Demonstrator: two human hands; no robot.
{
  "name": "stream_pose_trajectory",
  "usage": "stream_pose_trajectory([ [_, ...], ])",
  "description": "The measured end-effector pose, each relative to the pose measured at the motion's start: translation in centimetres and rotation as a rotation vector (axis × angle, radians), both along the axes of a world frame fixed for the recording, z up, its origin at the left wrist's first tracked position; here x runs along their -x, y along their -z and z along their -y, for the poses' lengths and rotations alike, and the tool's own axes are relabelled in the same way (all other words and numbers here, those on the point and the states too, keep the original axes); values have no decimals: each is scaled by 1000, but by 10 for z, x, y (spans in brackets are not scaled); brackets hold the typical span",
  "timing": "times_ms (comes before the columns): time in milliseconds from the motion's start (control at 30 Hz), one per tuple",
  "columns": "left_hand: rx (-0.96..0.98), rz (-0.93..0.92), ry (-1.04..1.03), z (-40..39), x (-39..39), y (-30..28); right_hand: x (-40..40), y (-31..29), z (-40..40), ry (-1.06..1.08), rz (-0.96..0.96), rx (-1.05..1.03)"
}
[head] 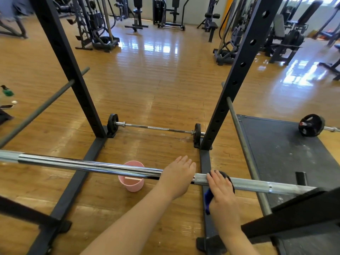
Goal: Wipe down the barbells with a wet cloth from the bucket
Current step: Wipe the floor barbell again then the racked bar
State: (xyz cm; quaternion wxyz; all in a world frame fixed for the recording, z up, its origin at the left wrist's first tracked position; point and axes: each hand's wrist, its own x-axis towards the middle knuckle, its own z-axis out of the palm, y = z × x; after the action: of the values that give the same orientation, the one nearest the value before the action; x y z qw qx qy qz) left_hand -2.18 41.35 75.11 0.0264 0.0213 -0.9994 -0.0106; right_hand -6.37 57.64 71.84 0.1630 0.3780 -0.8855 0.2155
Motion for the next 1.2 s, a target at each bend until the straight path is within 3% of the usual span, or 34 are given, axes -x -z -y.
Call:
stream_pose_trajectory([
  [167,96,-93,65,4,-6,10,28,-7,-38,102,34,-1],
  [300,184,-135,46,-1,-2,10,12,-2,-14,131,-18,18],
  [433,158,-49,-22,-4,-4,6,3,5,-17,-22,7,21],
  [633,122,48,-3,-2,1,0,27,0,-47,193,-27,134],
  [833,-65,268,-39,-2,11,-17,3,4,-7,-55,-43,29],
  [933,-105,301,-39,2,12,-20,25,-2,-41,45,-66,32],
  [1067,-30,133,1,0,3,-9,22,-9,-29,208,-41,51],
  [1200,129,-169,-33,-6,-7,4,-7,-2,11,8,-61,55],
])
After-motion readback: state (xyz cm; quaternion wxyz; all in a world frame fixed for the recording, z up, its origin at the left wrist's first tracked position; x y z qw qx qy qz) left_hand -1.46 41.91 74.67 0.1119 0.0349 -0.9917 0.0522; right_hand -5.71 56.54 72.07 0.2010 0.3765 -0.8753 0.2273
